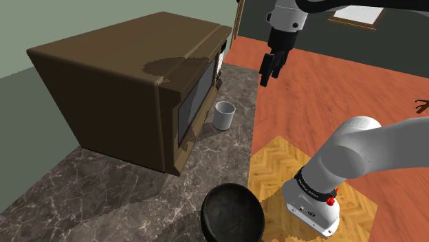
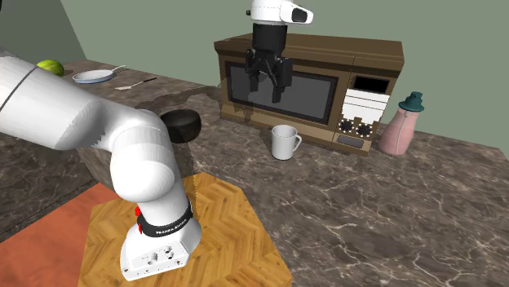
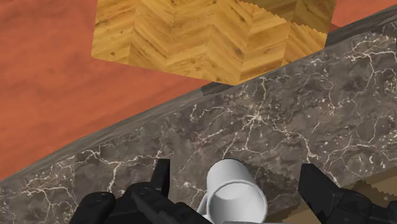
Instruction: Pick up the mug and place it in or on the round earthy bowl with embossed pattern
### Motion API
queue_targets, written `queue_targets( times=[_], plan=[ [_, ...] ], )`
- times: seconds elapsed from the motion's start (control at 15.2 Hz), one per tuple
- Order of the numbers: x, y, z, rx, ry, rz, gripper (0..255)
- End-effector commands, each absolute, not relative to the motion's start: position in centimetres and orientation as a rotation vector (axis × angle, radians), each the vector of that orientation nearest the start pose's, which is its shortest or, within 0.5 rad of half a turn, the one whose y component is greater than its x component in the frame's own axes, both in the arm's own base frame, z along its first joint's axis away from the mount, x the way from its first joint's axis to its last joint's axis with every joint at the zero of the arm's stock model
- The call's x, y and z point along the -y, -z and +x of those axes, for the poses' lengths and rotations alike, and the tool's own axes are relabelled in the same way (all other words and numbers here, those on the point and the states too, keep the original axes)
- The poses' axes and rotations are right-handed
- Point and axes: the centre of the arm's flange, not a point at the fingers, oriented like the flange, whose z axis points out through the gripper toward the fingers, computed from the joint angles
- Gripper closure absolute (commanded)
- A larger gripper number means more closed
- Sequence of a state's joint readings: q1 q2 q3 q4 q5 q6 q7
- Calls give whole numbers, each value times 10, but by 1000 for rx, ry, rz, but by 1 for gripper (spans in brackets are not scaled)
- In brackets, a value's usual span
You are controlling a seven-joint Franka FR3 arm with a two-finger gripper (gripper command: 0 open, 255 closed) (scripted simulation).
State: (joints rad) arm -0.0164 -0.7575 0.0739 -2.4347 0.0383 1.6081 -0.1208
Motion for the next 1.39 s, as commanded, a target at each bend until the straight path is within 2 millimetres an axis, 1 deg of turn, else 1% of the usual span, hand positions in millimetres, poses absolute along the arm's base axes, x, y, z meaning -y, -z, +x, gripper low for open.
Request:
queue_targets(
  times=[0.0, 0.53, 1.06, 1.12, 1.32],
  plan=[
    [-27, -547, 313, 242, -112, -3140, 0],
    [-79, -470, 362, 150, -68, -3174, 0],
    [-127, -394, 416, 56, -24, -3206, 0],
    [-131, -388, 421, 48, -21, -3208, 0],
    [-130, -372, 421, 48, -21, -3208, 0]
  ],
)
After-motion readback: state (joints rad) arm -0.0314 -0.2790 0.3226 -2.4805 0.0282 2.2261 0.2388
